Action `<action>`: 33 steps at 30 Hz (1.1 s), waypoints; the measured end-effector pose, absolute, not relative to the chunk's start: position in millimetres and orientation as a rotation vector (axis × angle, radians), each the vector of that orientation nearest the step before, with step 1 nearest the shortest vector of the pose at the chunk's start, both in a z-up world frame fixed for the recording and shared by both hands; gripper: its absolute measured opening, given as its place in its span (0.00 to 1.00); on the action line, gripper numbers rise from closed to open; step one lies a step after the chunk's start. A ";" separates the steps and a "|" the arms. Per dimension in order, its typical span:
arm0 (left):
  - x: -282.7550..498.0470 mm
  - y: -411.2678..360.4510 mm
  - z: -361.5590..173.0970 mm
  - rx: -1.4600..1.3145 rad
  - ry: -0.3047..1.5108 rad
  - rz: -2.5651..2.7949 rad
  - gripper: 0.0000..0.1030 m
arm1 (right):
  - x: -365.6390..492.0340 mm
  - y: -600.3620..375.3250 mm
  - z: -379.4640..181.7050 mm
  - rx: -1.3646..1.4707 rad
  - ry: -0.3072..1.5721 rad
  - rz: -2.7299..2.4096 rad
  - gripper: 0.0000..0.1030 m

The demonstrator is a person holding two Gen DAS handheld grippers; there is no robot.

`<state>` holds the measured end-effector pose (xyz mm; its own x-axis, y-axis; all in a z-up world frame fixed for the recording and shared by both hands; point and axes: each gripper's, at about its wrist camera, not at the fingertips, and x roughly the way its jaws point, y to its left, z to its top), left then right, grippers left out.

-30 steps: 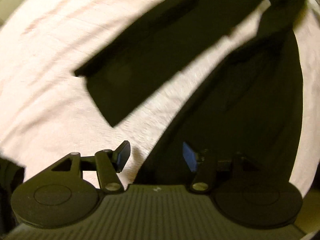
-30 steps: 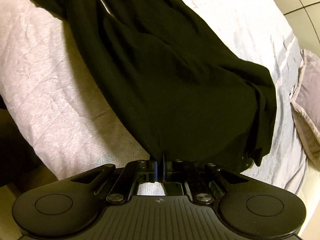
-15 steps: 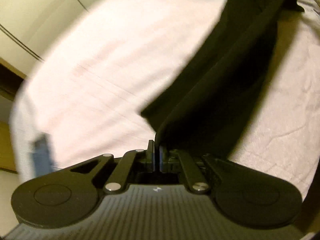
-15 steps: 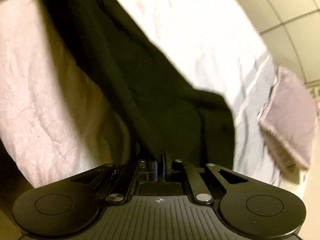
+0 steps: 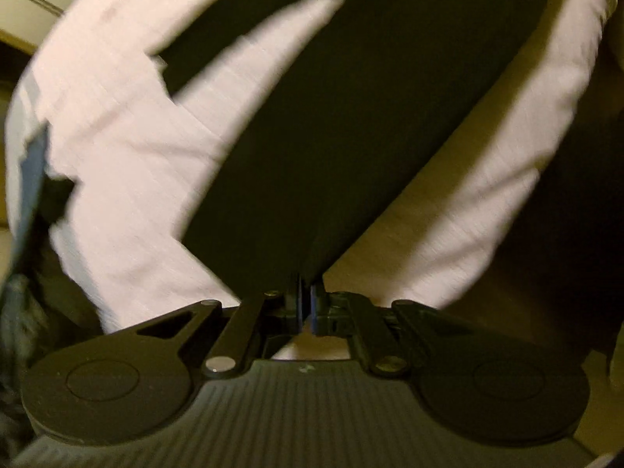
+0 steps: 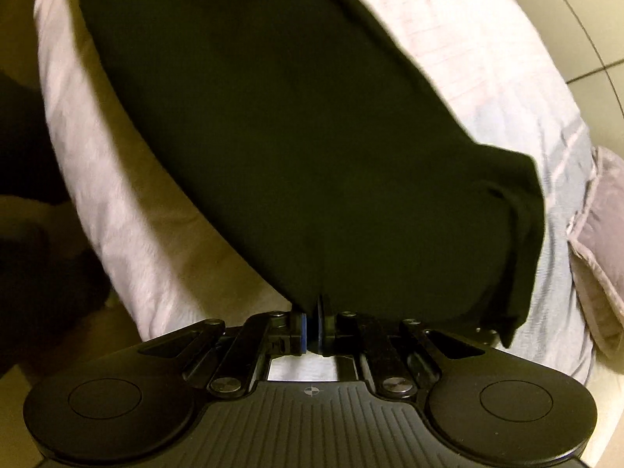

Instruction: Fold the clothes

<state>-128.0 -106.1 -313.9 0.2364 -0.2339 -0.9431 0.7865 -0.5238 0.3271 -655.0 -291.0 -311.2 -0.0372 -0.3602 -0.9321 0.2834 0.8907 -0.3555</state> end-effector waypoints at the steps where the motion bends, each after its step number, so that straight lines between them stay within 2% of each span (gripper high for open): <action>1: -128.7 -102.4 -321.5 1.635 0.531 -1.436 0.02 | -653.3 -288.1 -317.2 -0.079 1.536 -0.509 0.05; 2: -130.1 -98.8 -326.7 1.647 0.532 -1.434 0.02 | -653.4 -286.3 -319.2 -0.073 1.537 -0.498 0.07; 4: -131.8 -97.2 -331.3 1.664 0.539 -1.445 0.02 | -653.7 -286.2 -319.3 -0.027 1.531 -0.498 0.31; 6: -126.8 -103.8 -329.4 1.674 0.554 -1.469 0.03 | -658.1 -294.3 -314.2 0.127 1.508 -0.563 0.41; 9: -118.2 -115.3 -326.5 1.709 0.542 -1.519 0.04 | -678.9 -308.0 -308.5 0.481 1.403 -0.761 0.44; 11: -115.8 -124.8 -322.1 1.740 0.557 -1.552 0.06 | -709.9 -320.4 -306.5 0.715 1.253 -0.950 0.45; 15: -120.7 -140.1 -306.9 1.828 0.581 -1.591 0.14 | -792.2 -330.3 -315.8 1.136 0.794 -1.309 0.55; 18: -133.2 -150.5 -287.2 1.863 0.558 -1.579 0.15 | -846.9 -330.8 -344.2 1.392 0.463 -1.445 0.57; 21: -151.3 -163.4 -264.0 1.891 0.522 -1.532 0.15 | -883.9 -333.8 -379.2 1.555 0.185 -1.462 0.57; 25: -194.9 -185.7 -247.3 1.936 0.455 -1.519 0.15 | -913.9 -342.5 -425.3 1.648 -0.073 -1.426 0.56; 26: -206.1 -191.3 -243.4 1.947 0.438 -1.518 0.15 | -920.0 -344.1 -430.1 1.675 -0.104 -1.424 0.53; 27: -217.3 -196.9 -239.5 1.958 0.420 -1.516 0.15 | -926.1 -345.5 -434.5 1.700 -0.134 -1.420 0.31; 28: -228.6 -202.5 -235.6 1.969 0.403 -1.513 0.15 | -931.3 -342.7 -433.5 1.705 -0.133 -1.401 0.16; 31: -265.2 -226.0 -231.9 1.954 0.354 -1.568 0.16 | -957.0 -351.8 -400.8 1.664 -0.073 -1.337 0.06; 33: -287.8 -241.2 -234.5 1.951 0.316 -1.602 0.16 | -986.7 -353.9 -367.9 1.579 -0.030 -1.410 0.06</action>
